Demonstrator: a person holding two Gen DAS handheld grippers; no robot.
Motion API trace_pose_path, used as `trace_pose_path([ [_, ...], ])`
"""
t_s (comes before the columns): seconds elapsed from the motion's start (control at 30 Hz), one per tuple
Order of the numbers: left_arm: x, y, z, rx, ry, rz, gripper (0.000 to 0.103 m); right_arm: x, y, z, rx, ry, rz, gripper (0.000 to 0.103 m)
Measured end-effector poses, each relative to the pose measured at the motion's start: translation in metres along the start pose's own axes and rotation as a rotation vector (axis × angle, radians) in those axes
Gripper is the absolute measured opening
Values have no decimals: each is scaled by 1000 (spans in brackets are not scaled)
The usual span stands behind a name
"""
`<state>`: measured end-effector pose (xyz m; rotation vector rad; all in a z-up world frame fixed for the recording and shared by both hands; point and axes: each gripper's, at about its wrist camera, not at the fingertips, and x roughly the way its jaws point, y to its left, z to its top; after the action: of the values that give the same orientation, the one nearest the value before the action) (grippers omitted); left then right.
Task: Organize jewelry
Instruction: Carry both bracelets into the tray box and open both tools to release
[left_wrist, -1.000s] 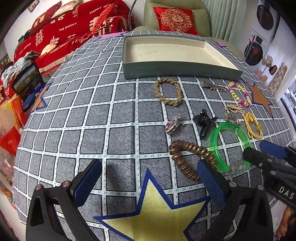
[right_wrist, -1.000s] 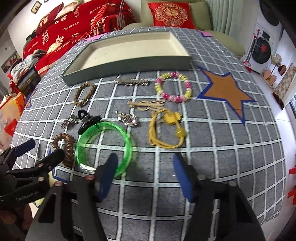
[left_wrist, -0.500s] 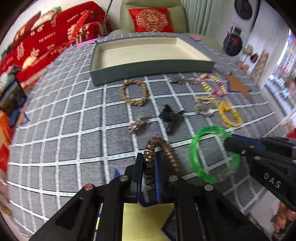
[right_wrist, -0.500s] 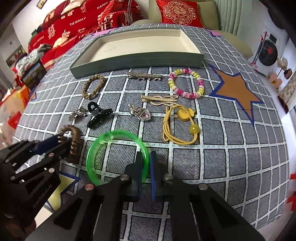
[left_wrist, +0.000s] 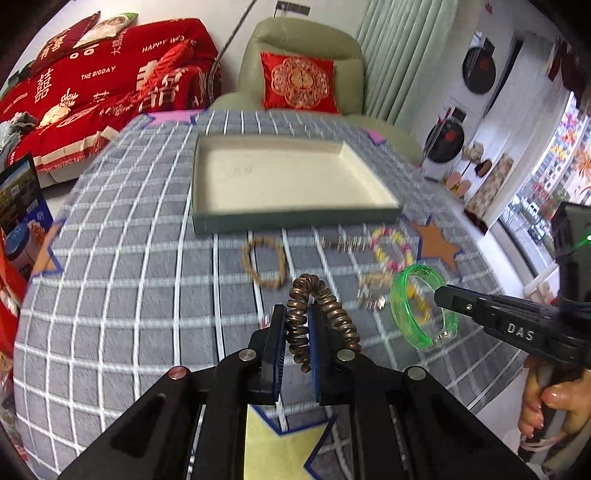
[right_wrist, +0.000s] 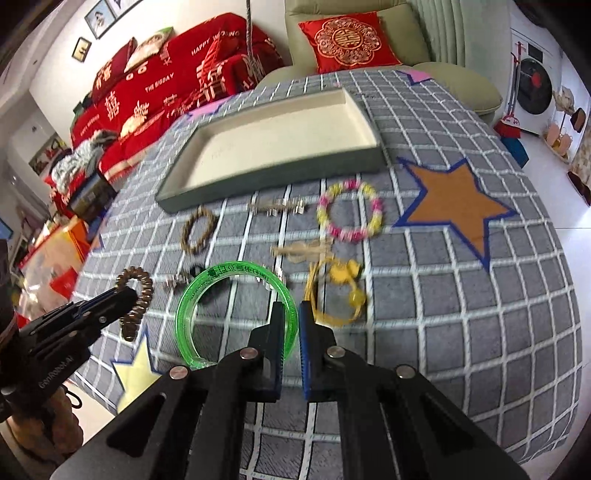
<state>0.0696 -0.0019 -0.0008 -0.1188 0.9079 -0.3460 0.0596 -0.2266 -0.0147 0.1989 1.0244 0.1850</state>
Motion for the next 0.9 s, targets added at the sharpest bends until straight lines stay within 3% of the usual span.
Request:
trace_pose_path([
  [0.23, -5, 6, 55, -19, -39, -12, 22, -13, -1, 64, -45, -59, -15, 8],
  [0.47, 19, 15, 119, -43, -77, 26, 22, -6, 0, 138, -53, -80, -27, 8],
  [0.7, 87, 31, 173, -73, -55, 76, 22, 43, -8, 194, -17, -49, -54, 8],
  [0.9, 152, 31, 188, -16, -7, 137, 22, 105, -18, 216, 20, 7, -74, 8],
])
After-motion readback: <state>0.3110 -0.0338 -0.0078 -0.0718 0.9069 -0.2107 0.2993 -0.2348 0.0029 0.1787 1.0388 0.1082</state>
